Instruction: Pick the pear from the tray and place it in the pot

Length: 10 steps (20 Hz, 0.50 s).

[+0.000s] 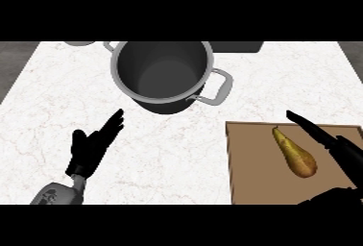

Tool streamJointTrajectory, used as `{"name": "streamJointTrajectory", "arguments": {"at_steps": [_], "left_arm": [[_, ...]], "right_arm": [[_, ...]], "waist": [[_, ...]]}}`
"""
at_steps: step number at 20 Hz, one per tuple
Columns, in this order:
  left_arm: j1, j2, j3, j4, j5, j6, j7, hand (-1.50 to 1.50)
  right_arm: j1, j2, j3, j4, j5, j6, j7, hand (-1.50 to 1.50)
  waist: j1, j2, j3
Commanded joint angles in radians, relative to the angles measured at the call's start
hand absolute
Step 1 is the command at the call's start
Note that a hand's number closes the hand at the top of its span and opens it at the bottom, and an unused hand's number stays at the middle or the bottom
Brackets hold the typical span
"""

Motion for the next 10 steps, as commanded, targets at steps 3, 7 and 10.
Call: {"name": "streamJointTrajectory", "arguments": {"at_steps": [3,7,10], "left_arm": [[-0.020,-0.023,0.024,0.003,-0.026,0.001,0.027,0.00],[0.032,-0.021,0.046,-0.064,-0.046,-0.020,0.055,0.00],[0.018,-0.060,0.041,0.000,-0.073,-0.024,0.010,0.00]], "right_arm": [[-0.068,0.042,0.060,0.229,0.121,0.093,-0.071,-1.50],[-0.077,0.087,-0.017,0.349,0.195,0.090,-0.186,-1.50],[-0.148,0.095,-0.096,0.476,0.182,0.093,-0.296,-1.50]], "waist": [[-0.004,-0.002,0.001],[-0.007,-0.004,0.001],[-0.007,-0.002,0.001]]}}
